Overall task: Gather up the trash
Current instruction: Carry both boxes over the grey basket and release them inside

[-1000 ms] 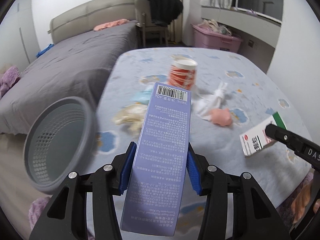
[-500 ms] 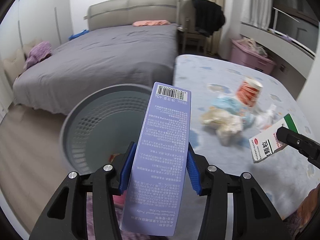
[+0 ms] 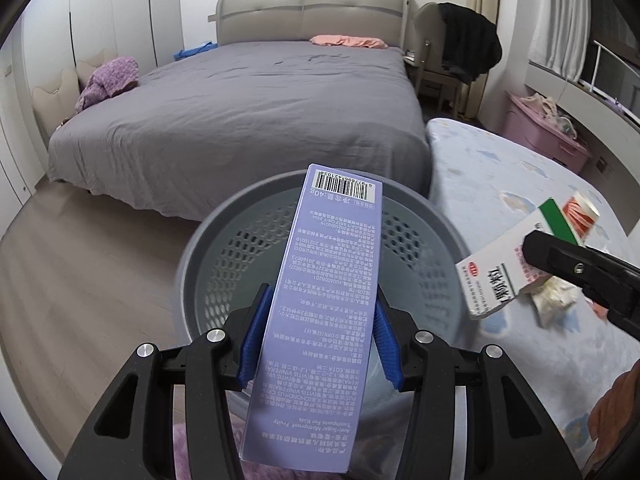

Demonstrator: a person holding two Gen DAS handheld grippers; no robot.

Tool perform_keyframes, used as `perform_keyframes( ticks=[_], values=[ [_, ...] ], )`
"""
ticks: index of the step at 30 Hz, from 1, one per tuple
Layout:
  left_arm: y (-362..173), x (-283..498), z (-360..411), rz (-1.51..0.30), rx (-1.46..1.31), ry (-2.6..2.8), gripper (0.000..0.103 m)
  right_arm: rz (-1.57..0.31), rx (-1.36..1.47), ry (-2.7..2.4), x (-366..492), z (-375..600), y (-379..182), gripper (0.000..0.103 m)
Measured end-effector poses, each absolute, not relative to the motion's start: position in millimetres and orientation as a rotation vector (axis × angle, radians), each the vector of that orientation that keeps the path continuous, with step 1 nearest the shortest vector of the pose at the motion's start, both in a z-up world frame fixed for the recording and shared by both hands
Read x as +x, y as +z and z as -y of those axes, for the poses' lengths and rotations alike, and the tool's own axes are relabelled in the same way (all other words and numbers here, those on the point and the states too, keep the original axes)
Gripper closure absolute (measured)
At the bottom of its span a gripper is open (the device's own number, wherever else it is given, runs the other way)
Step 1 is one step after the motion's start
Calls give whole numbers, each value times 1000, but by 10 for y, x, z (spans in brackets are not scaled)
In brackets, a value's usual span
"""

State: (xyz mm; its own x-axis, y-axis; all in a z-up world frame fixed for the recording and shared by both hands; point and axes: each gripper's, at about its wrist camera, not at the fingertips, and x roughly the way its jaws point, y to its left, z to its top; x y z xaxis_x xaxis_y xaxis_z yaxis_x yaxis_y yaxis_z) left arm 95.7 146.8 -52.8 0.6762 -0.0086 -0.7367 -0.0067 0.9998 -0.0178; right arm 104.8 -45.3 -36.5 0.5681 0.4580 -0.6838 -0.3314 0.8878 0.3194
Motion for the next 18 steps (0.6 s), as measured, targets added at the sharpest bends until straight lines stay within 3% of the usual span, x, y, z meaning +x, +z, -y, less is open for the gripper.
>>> perform_keyframes(
  ticks=[10, 11, 12, 13, 18],
  values=[
    [-588, 1076, -1691, -842, -24, 26, 54, -873, 128, 492, 1204, 173, -482, 70],
    [-594, 1077, -1711, -844, -24, 31, 49, -873, 122, 490, 1212, 162, -486, 70],
    [-595, 1074, -1730, -843, -25, 35, 38, -869, 121, 485, 1208, 164, -486, 66],
    [-591, 1067, -1749, -841, -28, 41, 33, -867, 121, 482, 1207, 163, -488, 58],
    [-582, 1024, -1795, -841, -36, 66, 32, -870, 122, 469, 1183, 190, -499, 55]
  ],
)
